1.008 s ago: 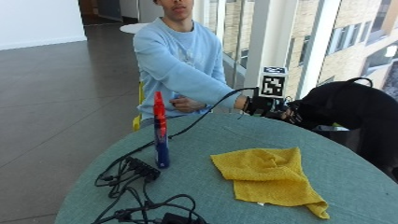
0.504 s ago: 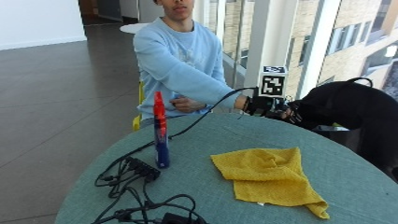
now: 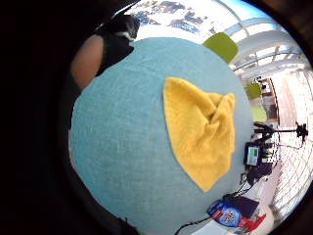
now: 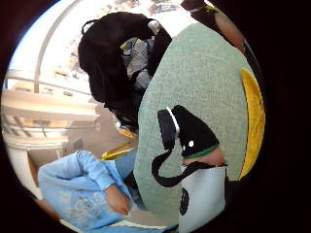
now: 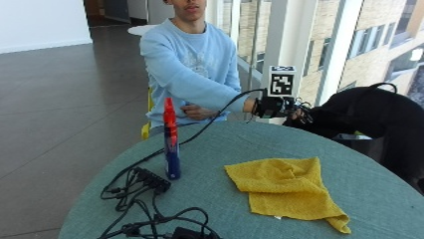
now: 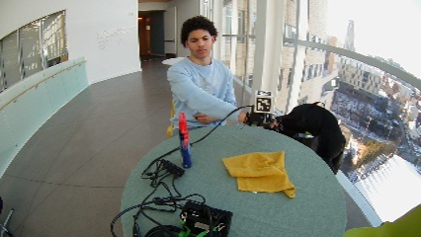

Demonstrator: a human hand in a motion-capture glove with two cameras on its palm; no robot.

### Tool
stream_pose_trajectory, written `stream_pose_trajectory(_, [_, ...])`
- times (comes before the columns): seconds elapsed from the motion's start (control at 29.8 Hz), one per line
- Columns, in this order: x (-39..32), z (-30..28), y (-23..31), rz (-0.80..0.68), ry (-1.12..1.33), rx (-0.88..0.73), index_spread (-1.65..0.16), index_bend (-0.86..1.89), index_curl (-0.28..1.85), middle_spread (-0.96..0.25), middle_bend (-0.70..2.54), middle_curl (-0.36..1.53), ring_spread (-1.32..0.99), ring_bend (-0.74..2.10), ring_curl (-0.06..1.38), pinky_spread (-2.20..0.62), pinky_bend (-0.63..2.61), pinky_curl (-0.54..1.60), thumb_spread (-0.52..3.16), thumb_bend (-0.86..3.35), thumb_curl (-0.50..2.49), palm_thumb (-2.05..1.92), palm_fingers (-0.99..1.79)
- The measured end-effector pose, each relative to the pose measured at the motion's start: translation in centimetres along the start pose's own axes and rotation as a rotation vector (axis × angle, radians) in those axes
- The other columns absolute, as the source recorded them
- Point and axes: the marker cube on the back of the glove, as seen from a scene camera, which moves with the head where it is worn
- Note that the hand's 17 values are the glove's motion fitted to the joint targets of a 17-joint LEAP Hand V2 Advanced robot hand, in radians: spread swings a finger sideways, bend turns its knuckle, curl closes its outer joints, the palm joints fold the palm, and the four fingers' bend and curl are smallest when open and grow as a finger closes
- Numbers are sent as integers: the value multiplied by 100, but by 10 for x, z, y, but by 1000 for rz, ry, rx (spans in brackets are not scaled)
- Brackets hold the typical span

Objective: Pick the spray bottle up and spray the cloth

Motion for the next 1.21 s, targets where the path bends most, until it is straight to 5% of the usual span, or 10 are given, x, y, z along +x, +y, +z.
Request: stream_pose_trajectory(1.21, [54,-50,245,245,-113,214,-43,15,26,-10,29,36,-3,28,28,20,23,32,115,-2,32,62,56])
